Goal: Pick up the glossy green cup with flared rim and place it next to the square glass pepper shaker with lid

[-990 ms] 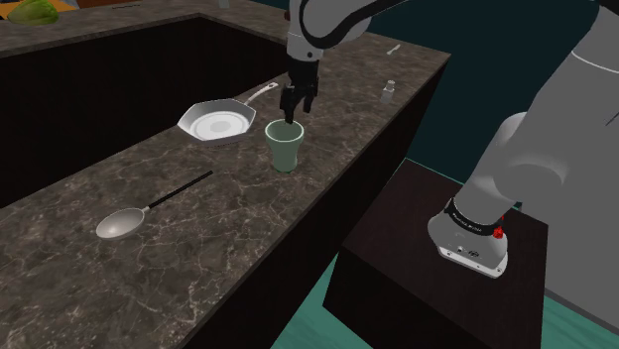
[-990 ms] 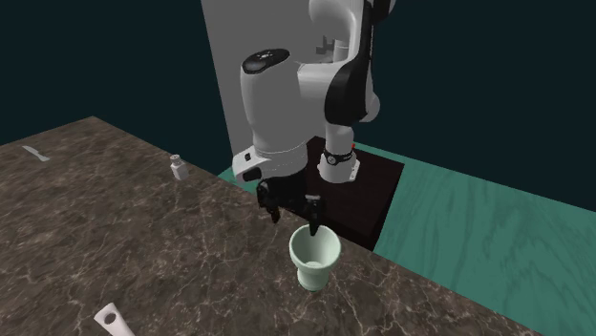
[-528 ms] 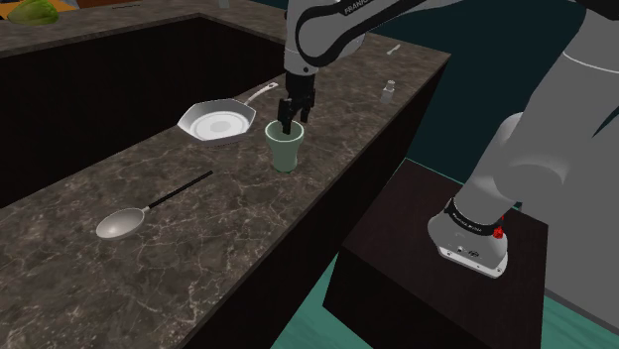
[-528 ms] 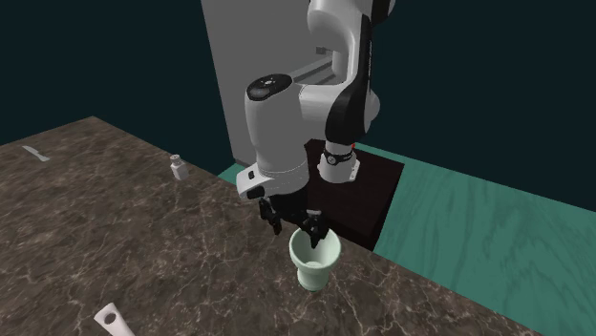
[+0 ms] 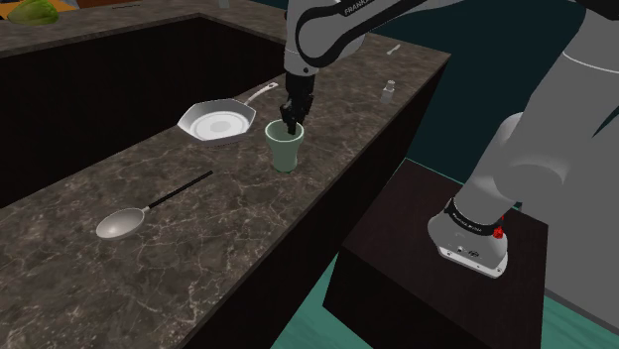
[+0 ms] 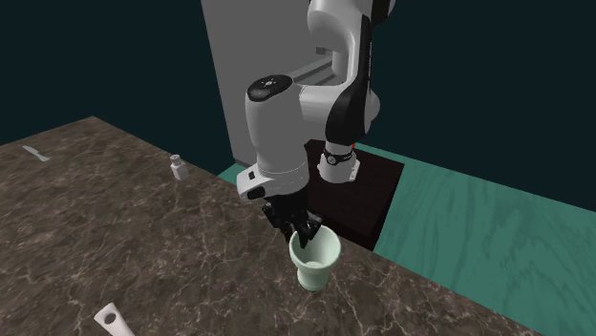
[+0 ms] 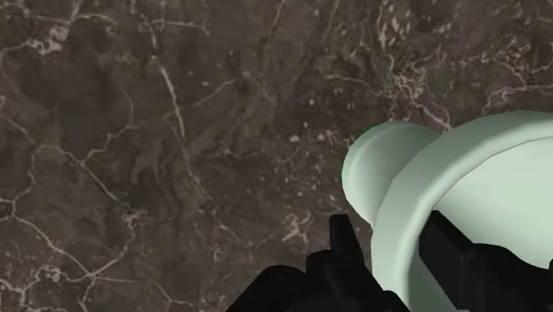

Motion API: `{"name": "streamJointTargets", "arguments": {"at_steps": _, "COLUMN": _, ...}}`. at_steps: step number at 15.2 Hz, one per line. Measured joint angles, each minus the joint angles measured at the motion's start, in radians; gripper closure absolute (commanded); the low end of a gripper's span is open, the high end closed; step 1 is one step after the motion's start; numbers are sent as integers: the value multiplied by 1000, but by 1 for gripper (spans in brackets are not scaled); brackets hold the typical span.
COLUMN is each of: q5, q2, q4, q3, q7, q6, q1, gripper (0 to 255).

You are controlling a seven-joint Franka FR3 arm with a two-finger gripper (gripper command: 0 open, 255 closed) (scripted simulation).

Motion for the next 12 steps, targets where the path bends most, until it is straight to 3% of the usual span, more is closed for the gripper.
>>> {"name": "streamJointTargets", "arguments": {"at_steps": 12, "q5": -3, "q2": -15, "q4": 24, "q3": 0, "q7": 5, "q6": -39, "q1": -1, "gripper": 255}}
